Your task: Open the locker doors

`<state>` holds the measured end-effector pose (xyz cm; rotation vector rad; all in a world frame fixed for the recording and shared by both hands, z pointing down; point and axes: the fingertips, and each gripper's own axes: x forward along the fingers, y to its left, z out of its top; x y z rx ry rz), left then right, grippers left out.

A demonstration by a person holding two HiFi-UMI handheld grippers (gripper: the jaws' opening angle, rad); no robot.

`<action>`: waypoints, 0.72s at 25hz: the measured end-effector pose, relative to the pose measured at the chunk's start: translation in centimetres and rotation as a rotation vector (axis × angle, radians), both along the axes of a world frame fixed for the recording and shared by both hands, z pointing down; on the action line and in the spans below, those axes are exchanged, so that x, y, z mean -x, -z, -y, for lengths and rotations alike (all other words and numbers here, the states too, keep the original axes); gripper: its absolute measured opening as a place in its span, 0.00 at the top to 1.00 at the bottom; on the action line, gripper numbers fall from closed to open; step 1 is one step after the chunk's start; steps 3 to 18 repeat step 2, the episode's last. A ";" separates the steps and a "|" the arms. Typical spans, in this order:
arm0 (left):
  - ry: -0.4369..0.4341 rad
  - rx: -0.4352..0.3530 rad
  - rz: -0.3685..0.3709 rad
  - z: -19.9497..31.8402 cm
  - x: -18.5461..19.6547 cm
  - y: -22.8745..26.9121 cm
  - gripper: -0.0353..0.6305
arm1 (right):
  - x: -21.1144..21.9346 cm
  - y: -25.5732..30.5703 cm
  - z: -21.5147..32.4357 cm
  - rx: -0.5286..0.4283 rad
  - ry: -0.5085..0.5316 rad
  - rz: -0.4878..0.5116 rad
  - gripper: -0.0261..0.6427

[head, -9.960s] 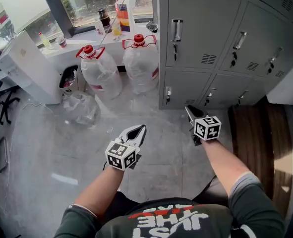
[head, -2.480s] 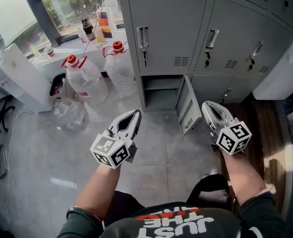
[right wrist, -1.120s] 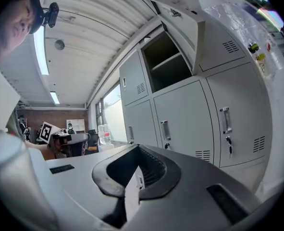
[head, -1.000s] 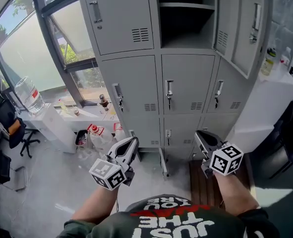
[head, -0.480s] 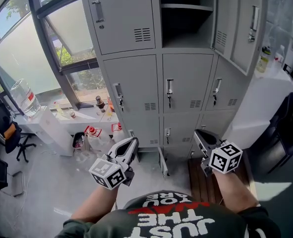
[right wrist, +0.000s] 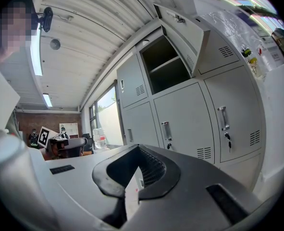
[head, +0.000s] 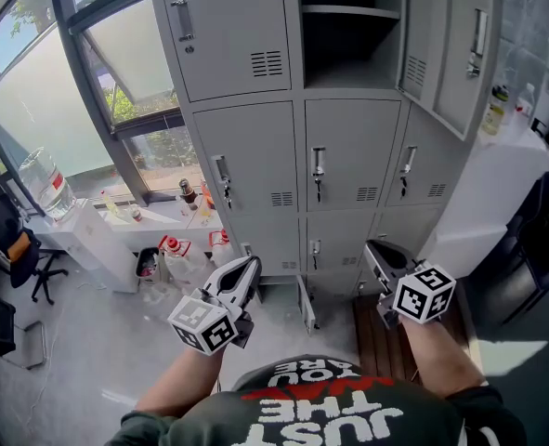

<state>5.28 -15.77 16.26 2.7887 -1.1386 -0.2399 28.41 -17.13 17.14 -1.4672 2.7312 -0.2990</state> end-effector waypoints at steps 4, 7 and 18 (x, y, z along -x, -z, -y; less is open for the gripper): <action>-0.002 0.000 -0.001 0.1 -0.2 0.0 0.94 | -0.1 0.0 0.2 -0.001 -0.001 0.003 0.91; -0.002 0.000 -0.001 0.1 -0.2 0.0 0.94 | -0.1 0.0 0.2 -0.001 -0.001 0.003 0.91; -0.002 0.000 -0.001 0.1 -0.2 0.0 0.94 | -0.1 0.0 0.2 -0.001 -0.001 0.003 0.91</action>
